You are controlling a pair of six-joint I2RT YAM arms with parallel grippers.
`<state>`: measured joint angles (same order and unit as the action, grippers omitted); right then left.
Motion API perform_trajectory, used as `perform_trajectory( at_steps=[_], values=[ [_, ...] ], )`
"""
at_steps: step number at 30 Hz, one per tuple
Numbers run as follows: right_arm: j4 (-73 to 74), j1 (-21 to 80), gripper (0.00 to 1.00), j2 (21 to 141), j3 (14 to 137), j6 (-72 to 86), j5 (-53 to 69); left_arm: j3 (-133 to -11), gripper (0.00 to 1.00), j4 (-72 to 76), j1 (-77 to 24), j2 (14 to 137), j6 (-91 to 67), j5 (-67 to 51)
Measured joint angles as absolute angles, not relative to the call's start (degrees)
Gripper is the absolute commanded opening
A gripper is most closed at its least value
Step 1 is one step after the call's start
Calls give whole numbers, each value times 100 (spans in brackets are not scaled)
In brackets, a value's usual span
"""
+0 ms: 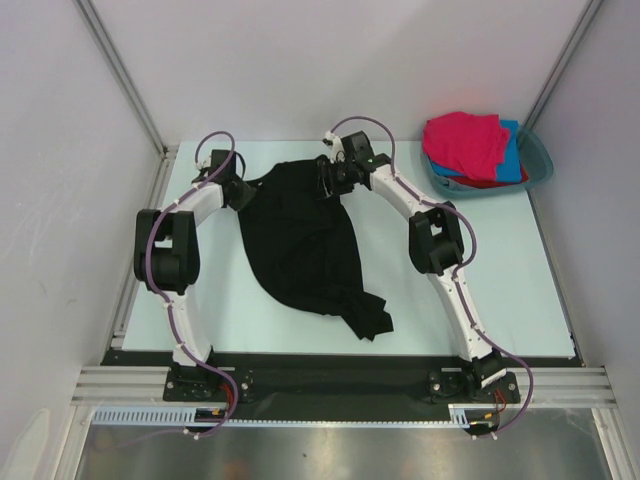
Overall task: Fold and stack the t-shirts
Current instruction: Fold the tshirt
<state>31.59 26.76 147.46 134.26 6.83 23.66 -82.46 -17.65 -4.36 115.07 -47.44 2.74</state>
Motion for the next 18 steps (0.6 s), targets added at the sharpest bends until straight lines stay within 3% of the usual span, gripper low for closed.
perform_trajectory(
  at_steps=[16,18],
  values=[
    [2956,2674,49,15056,13426,819,3124,-8246,18,-1767,-432,11509,-4735,257],
    [2912,2670,35,15130,13426,838,3197,-8246,18,-1767,-432,11509,-4733,255]
  ],
)
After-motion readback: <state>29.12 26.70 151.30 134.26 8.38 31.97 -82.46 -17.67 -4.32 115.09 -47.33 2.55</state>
